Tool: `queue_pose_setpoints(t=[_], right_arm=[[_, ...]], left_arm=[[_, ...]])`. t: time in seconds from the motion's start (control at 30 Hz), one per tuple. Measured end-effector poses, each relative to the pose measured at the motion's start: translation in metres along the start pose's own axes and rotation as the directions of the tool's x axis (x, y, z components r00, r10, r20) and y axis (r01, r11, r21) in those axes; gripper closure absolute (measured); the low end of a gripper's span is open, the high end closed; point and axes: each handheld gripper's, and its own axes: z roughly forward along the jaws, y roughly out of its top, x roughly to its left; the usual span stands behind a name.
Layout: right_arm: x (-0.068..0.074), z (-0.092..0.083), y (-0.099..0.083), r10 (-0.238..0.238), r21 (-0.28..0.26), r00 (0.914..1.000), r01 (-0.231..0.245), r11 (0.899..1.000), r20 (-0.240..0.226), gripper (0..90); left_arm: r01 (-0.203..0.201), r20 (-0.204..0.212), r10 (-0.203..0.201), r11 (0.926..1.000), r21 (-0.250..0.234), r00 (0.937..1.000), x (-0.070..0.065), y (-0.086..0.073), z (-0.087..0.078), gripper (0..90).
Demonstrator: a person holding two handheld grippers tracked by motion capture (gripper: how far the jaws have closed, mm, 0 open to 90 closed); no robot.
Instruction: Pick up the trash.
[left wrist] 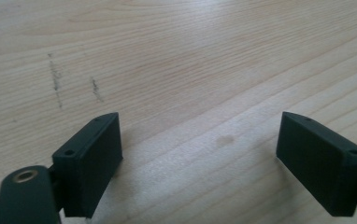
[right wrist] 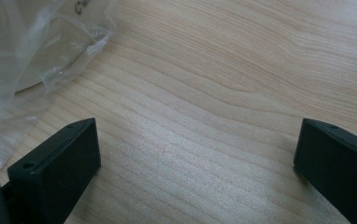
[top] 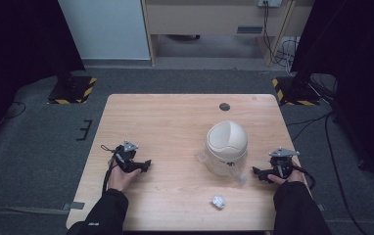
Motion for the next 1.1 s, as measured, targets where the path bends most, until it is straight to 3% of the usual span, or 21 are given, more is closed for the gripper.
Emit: queue_pose_setpoints(t=[0.27, 0.33, 0.37, 0.4, 0.47, 0.5, 0.57, 0.63, 0.8, 0.83, 1.1], right_arm=[[0.000, 0.000, 0.000, -0.001, 0.001, 1.0000, 0.001, 1.000, -0.002, 0.7], [0.000, 0.000, 0.000, -0.001, 0.001, 1.0000, 0.001, 1.000, -0.002, 0.7], [0.000, 0.000, 0.000, -0.001, 0.001, 1.0000, 0.001, 1.000, -0.002, 0.7], [0.000, 0.000, 0.000, -0.001, 0.001, 1.0000, 0.001, 1.000, -0.002, 0.7], [0.000, 0.000, 0.000, -0.001, 0.001, 1.0000, 0.001, 1.000, -0.002, 0.7], [0.000, 0.000, 0.000, -0.001, 0.001, 1.0000, 0.001, 1.000, -0.002, 0.7], [0.000, 0.000, 0.000, -0.001, 0.001, 1.0000, 0.001, 1.000, -0.002, 0.7], [0.000, 0.000, 0.000, -0.001, 0.001, 1.0000, 0.001, 1.000, -0.002, 0.7], [0.000, 0.000, 0.000, -0.001, 0.001, 1.0000, 0.001, 1.000, -0.002, 0.7], [0.000, 0.000, 0.000, -0.001, 0.002, 1.0000, 0.001, 1.000, -0.002, 0.7], [0.000, 0.000, 0.000, -0.001, 0.002, 1.0000, 0.001, 1.000, -0.002, 0.7]], left_arm=[[0.002, 0.037, 0.001, 0.9957, -0.092, 0.9993, -0.005, 0.009, -0.015, 16.4], [-0.011, 0.050, 0.018, 0.9905, -0.137, 0.9986, -0.008, 0.012, -0.021, 16.6], [-0.011, 0.050, 0.018, 0.9905, -0.137, 0.9986, -0.008, 0.012, -0.021, 16.3], [-0.027, 0.060, 0.038, 0.9844, -0.174, 0.9975, -0.010, 0.016, -0.026, 15.8], [-0.037, 0.060, 0.049, 0.9829, -0.180, 0.9970, -0.011, 0.017, -0.028, 15.4], [-0.043, 0.069, 0.058, 0.9773, -0.208, 0.9959, -0.013, 0.020, -0.032, 15.3], [-0.042, 0.073, 0.059, 0.9745, -0.220, 0.9956, -0.014, 0.021, -0.034, 15.3], [-0.033, 0.108, 0.061, 0.9686, -0.246, 0.9922, -0.018, 0.024, -0.039, 16.2], [-0.056, 0.129, 0.095, 0.9601, -0.274, 0.9871, -0.025, 0.028, -0.044, 15.6], [-0.065, 0.145, 0.110, 0.9569, -0.283, 0.9834, -0.029, 0.030, -0.047, 15.5], [-0.071, 0.179, 0.134, 0.9446, -0.320, 0.9748, -0.042, 0.037, -0.057, 15.6]])
